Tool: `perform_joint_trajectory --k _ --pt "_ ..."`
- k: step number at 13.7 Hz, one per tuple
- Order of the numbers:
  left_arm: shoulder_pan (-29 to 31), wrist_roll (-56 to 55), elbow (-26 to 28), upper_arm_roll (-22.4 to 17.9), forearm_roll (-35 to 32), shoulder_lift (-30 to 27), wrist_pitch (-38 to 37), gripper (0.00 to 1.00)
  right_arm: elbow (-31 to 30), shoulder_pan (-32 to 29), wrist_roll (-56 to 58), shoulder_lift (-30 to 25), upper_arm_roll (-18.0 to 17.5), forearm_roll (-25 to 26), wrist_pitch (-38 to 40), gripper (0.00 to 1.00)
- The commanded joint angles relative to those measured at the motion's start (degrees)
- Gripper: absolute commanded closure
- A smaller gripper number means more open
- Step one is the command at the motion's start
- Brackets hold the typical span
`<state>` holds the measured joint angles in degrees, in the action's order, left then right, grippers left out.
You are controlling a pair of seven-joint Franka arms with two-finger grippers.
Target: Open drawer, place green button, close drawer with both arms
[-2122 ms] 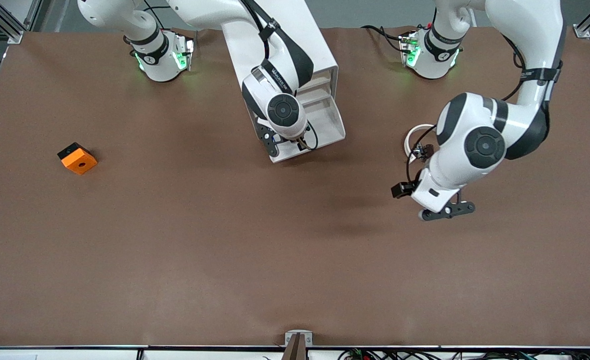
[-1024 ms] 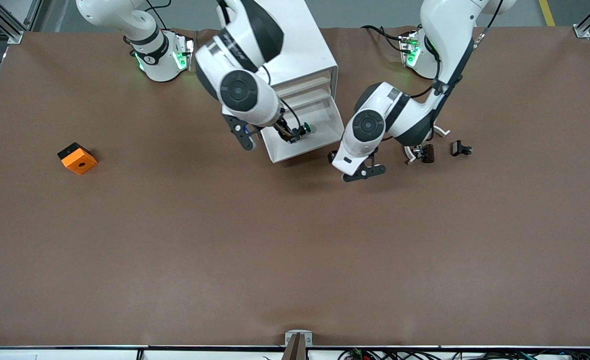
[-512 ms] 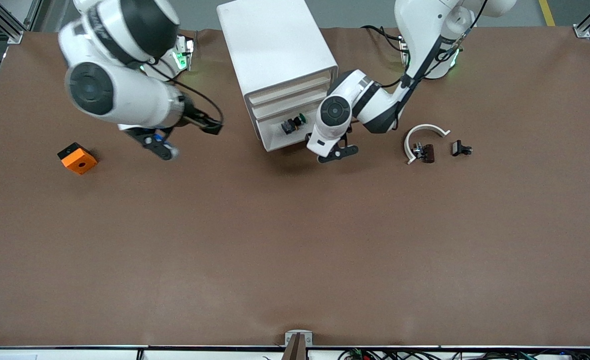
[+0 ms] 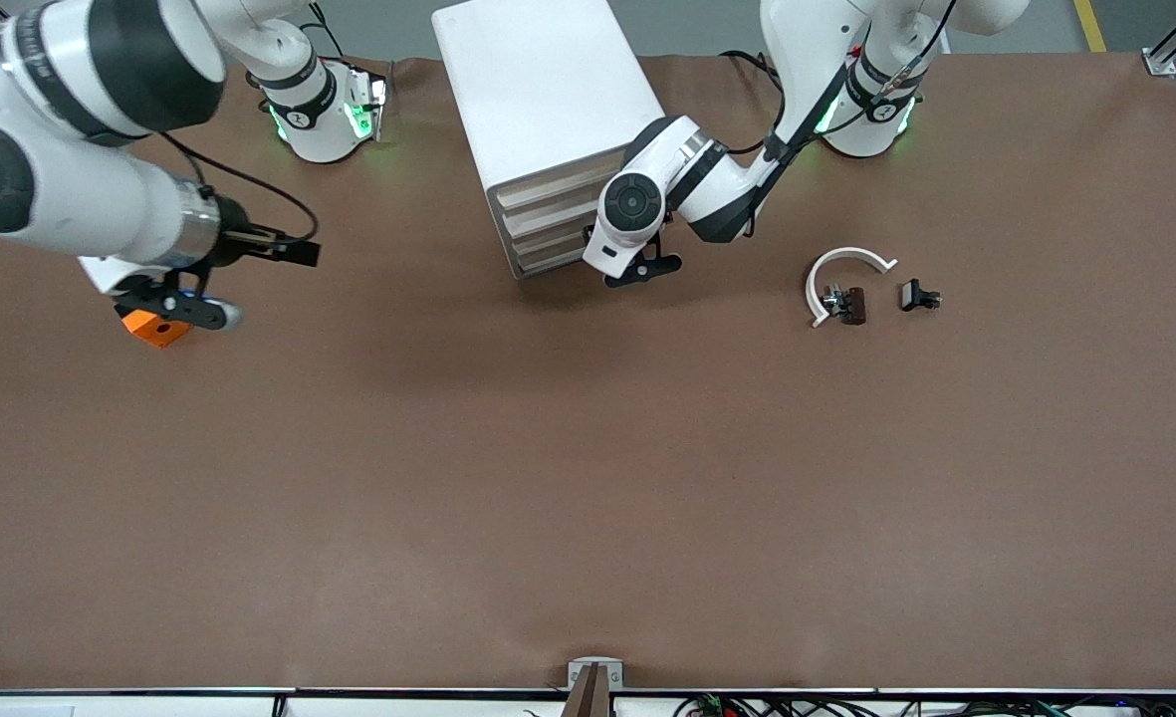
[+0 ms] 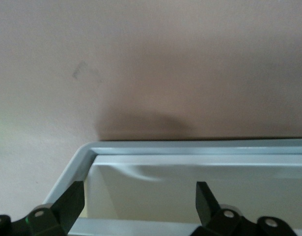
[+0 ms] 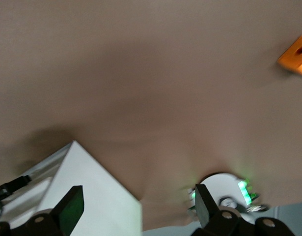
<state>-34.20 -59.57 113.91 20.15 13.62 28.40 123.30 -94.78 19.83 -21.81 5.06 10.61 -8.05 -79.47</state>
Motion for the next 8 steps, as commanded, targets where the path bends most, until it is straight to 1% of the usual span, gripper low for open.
perform_joint_trajectory --k 1,3,5,6,7,8 --pt "0.18 -1.94 -0.53 2.26 2.37 1.48 -0.87 0.0 -2.52 -5.14 8.25 -3.12 -1.12 3.04 -0.95 0.0" --pt "0.18 -3.44 -0.7 2.35 2.46 1.22 -0.87 0.0 -2.52 -8.57 13.96 -3.82 -1.12 4.0 -1.56 0.0" --pt "2.1 -3.71 -3.06 1.3 1.76 0.87 -1.13 0.0 -4.79 -10.86 17.67 -5.84 -1.12 4.27 -2.7 0.0" --pt "4.12 -3.53 -4.91 0.17 1.41 0.87 -2.0 0.0 -7.59 -10.95 18.12 -8.29 -1.12 5.58 -4.88 0.0" --pt "6.05 -3.45 -7.1 -0.54 0.45 0.96 -2.97 0.0 -11.62 -10.87 18.21 -11.44 -1.21 7.24 -7.95 0.0" --pt "8.25 -3.36 -9.38 -1.07 -2.0 1.22 -3.32 0.0 -16.7 -10.78 18.21 -15.3 -1.29 8.3 -12.25 0.0"
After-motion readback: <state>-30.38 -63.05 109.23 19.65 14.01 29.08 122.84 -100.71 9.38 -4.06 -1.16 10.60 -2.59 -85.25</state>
